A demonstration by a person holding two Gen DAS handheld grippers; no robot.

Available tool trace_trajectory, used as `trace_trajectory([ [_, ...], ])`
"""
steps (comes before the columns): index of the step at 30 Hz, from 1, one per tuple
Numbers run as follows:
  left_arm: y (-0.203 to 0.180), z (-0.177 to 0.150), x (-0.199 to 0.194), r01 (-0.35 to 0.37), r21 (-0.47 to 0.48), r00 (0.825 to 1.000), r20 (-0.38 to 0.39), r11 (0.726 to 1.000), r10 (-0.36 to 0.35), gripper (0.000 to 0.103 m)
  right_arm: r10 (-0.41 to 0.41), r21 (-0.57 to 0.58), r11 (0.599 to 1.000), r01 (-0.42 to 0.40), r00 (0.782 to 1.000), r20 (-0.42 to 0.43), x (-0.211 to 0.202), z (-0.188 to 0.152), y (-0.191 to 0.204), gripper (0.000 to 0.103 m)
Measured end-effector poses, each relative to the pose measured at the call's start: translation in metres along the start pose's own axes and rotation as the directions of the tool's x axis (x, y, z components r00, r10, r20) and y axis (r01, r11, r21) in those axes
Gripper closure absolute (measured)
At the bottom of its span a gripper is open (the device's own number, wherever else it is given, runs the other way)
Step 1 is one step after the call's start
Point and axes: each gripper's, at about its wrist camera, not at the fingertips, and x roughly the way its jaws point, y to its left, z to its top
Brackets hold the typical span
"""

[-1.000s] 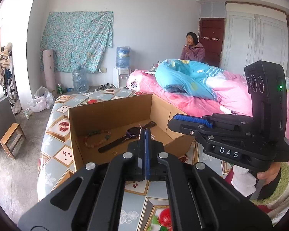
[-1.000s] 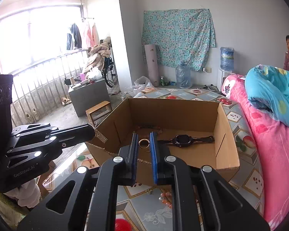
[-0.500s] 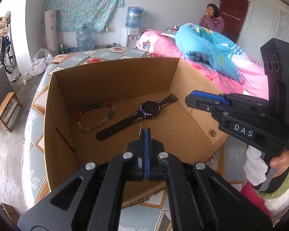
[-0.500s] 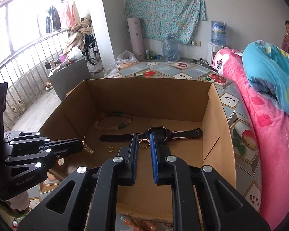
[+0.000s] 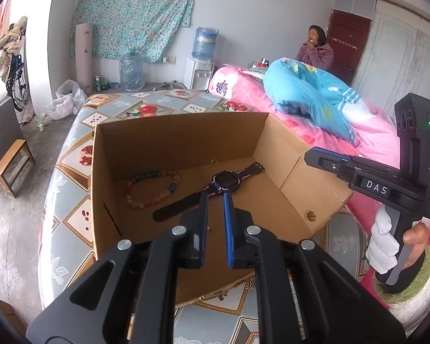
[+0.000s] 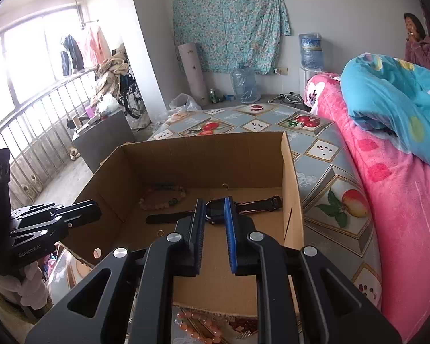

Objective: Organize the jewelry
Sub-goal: 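Withdraw both open tools from the box toward the table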

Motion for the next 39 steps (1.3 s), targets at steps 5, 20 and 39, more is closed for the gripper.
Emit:
trace_trajectory([
  [5,-0.008,-0.01,-0.04,-0.001,0.012,0.998,0.07,1.0,0.0,0.088,0.017,0.02,1.0,-0.017,1.0,0.012,-0.03,-0.013,0.0,0.086],
  [20,-0.027,-0.104,-0.066,-0.221,0.068,0.972,-0.061,0.973,0.226,0.069,0.044,-0.045,0.998,-0.052,0.985,-0.165,-0.052,-0.115,0.041,0.068],
  [39,0.002,-0.147,-0.002,-0.346,-0.026,0.911,-0.249,0.938,0.329,0.033,-0.135,-0.041,0.991,0.128,0.949,-0.283,-0.039,-0.161,0.031,0.035],
])
